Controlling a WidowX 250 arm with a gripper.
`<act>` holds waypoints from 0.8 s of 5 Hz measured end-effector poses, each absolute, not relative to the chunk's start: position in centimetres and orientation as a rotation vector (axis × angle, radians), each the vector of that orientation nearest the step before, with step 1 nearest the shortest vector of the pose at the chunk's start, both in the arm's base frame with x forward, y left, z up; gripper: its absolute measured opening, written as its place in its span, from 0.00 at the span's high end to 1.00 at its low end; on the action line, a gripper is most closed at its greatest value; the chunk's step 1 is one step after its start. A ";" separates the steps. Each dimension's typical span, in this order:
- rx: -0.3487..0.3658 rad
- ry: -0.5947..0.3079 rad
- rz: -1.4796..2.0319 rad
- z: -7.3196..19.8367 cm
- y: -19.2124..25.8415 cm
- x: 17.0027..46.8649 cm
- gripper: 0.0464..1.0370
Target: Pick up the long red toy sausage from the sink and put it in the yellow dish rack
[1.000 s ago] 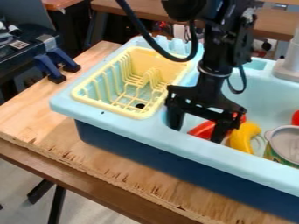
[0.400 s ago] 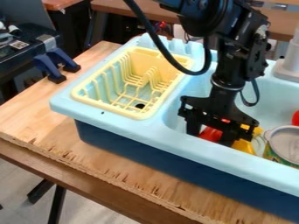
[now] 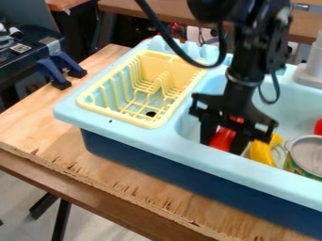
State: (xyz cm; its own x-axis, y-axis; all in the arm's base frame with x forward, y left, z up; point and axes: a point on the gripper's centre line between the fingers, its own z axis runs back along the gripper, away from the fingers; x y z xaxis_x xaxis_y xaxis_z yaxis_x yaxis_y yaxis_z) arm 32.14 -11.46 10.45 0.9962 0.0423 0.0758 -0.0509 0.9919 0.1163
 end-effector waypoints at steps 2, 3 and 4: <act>0.093 -0.213 0.068 17.4 -11.7 32.9 0.48; 0.069 -0.217 0.125 19.0 -10.2 33.2 0.48; 0.082 -0.222 0.179 20.4 -7.8 34.0 0.48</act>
State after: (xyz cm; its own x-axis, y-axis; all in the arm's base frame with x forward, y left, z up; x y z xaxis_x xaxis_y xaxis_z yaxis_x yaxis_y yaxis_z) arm 34.04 -7.81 20.44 0.9597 0.1672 0.2258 -0.1853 0.9808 0.0614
